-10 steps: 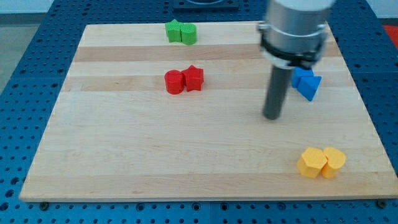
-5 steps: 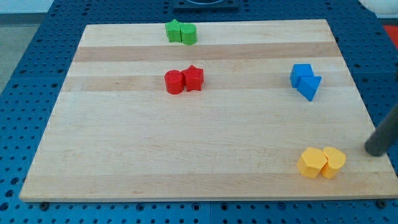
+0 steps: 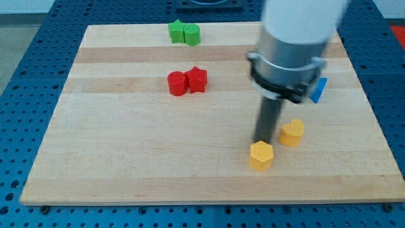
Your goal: Move the yellwo heart underneath the red circle
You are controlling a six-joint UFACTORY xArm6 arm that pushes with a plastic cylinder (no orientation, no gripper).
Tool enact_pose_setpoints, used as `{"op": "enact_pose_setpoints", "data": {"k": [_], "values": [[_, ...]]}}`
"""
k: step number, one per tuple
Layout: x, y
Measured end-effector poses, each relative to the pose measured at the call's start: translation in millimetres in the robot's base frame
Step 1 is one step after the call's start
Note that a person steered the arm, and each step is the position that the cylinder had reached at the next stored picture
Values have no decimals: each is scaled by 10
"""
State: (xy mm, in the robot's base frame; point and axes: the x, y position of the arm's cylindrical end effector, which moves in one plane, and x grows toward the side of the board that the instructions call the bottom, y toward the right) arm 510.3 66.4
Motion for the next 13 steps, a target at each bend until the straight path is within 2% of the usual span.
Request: {"op": "enact_pose_setpoints", "data": {"k": [1, 2, 3, 4, 5, 6, 7, 8, 9, 10, 11, 13], "values": [[-91, -120], [-96, 45], [-483, 175], [-556, 735], [-281, 1475], [166, 1743], [312, 1598], [84, 1246], [-393, 801], [-566, 448], [-496, 683], [177, 1482]]}}
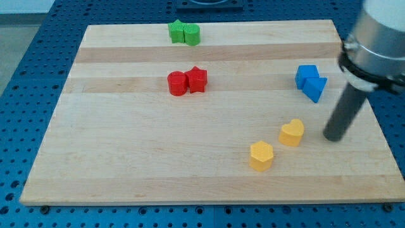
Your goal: Move the yellwo heart underneath the red circle
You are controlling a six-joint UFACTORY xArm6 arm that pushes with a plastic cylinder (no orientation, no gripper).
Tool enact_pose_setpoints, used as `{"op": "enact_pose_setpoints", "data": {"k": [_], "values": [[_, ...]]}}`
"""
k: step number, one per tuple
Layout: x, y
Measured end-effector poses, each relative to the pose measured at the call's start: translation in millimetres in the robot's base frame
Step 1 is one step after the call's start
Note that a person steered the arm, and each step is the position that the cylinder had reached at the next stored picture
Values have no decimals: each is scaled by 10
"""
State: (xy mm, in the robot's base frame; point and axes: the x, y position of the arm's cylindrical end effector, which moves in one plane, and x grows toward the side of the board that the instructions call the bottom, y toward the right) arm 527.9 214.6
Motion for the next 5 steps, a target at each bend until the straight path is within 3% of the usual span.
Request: {"op": "enact_pose_setpoints", "data": {"k": [1, 3, 4, 5], "values": [[151, -62], [-444, -916], [-538, -1405], [-528, -1054]]}}
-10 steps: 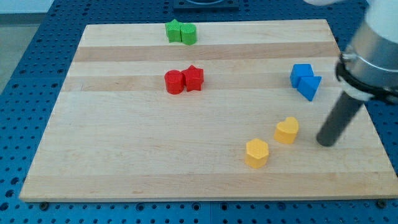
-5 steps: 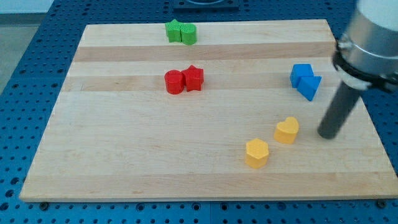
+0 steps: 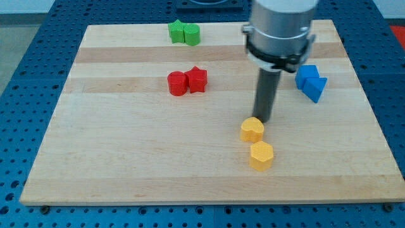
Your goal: Move the yellwo heart underneath the red circle
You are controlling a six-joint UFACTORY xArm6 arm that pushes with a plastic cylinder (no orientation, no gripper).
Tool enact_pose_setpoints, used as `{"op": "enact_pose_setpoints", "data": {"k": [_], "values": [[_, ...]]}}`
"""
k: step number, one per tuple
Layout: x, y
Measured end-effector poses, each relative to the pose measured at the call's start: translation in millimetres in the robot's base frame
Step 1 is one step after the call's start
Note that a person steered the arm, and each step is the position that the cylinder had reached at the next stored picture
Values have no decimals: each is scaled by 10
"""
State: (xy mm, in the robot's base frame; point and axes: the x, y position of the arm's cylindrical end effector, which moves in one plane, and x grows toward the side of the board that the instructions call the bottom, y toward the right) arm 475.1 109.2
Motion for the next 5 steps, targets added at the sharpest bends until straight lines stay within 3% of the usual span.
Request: {"op": "enact_pose_setpoints", "data": {"k": [1, 2, 5], "values": [[185, 422], [432, 397], [104, -1225]]}}
